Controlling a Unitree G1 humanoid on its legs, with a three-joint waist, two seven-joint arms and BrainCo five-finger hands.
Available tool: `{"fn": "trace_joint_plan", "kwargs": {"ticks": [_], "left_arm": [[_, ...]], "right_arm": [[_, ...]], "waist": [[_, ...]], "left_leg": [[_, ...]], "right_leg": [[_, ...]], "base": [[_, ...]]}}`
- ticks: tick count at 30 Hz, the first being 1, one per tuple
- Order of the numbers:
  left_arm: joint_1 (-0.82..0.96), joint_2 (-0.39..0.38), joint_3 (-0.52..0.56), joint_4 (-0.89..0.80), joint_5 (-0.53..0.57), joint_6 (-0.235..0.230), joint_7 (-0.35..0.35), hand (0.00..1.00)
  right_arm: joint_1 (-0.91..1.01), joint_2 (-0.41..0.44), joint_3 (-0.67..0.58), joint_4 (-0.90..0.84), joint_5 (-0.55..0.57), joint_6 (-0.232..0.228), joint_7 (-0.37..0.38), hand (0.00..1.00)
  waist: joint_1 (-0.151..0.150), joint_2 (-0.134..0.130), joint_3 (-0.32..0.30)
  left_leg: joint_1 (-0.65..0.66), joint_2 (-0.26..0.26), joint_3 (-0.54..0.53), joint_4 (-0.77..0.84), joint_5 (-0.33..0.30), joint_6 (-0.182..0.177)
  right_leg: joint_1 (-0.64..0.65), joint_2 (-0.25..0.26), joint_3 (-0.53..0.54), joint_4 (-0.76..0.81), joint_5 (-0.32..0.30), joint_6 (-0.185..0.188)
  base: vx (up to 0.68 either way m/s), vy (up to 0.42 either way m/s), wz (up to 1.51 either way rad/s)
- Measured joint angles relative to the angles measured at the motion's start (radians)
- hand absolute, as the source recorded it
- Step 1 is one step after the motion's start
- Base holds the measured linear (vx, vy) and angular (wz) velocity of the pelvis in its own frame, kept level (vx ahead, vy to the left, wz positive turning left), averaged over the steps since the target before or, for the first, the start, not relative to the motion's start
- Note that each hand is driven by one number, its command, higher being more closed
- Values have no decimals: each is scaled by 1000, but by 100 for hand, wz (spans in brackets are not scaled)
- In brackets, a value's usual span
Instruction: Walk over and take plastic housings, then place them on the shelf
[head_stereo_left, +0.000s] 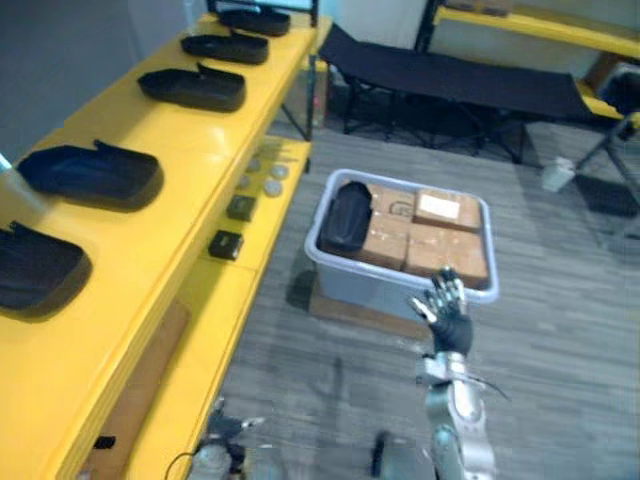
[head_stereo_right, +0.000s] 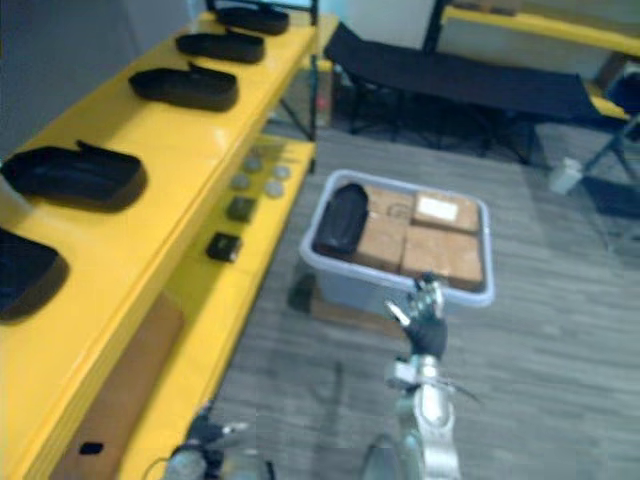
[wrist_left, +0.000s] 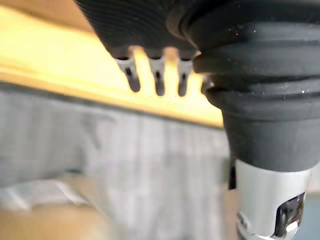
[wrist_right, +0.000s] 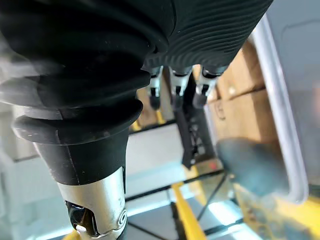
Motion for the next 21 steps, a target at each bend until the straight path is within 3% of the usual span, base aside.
{"fn": "trace_joint_plan", "kwargs": {"ticks": [1,2,4,5,7,10,13,14,17,19,21], "left_arm": [[11,4,2,2,-1,1,0,0],[24,-4,18,16,-1,1,-1,0],[43,-45,58,15,-8,-3,0,0],[45,-70,65,18,-8,-2,0,0],[57,-83,67,16,-9,-3,7,0],[67,-80,67,12,-26,-5,24,0],[66,-82,64,6,-89,-10,50,0],[62,-82,63,7,-90,-11,53,0],[68,-55,60,6,-89,-9,62,0],[69,-51,53,3,-87,-8,70,0],[68,-45,25,-2,-83,-6,73,0]], "right_arm": [[-5,-2,-2,0,-5,0,1,0],[-8,-17,-12,-1,-14,0,4,0],[10,-48,-20,0,-14,0,7,0],[22,-79,-19,6,-15,1,8,0],[68,-111,-19,8,-14,5,8,0],[97,-126,-21,9,-18,17,8,0],[94,-127,-33,21,-31,17,-12,0],[91,-119,-47,33,-31,18,-14,0],[90,-50,-46,46,-32,20,-25,0],[95,-39,-46,46,-31,20,-32,0],[92,-38,-46,46,-30,20,-32,0]], "waist": [[2,-14,-9],[1,-6,-6],[8,3,-12],[13,45,-7],[2,64,-14],[-15,45,-2],[-14,34,4],[-11,29,9],[-2,-17,23],[-5,-30,15],[-6,-25,18]], "left_leg": [[-15,10,8,8,5,-10],[-27,34,22,2,26,-37],[-24,74,70,-8,51,-57],[-22,118,92,-5,62,-70],[-8,152,98,-24,90,-65],[15,119,29,-72,132,-30],[21,42,-134,-168,123,-42],[29,22,-131,-200,126,-68],[30,-22,-124,-206,129,-73],[35,-37,-118,-204,129,-73],[46,-36,-101,-204,129,-74]], "right_leg": [[13,2,2,-49,-6,35],[17,23,-52,-99,-45,86],[22,51,-106,-179,-92,155],[25,108,-93,-228,-77,133],[16,150,-70,-238,-74,121],[12,160,-42,-243,-68,102],[-22,128,-28,-248,-47,112],[-23,115,-29,-272,-23,121],[9,82,-24,-358,33,135],[21,71,-20,-386,53,139],[18,73,6,-393,64,140]], "base": [[-98,-437,-78],[-76,-295,-54],[-63,-343,-79],[-54,-304,-83],[-38,-201,-57],[-28,-117,-29],[-69,77,2],[-86,180,11],[-80,143,3],[-67,87,-7],[-58,44,-27]]}}
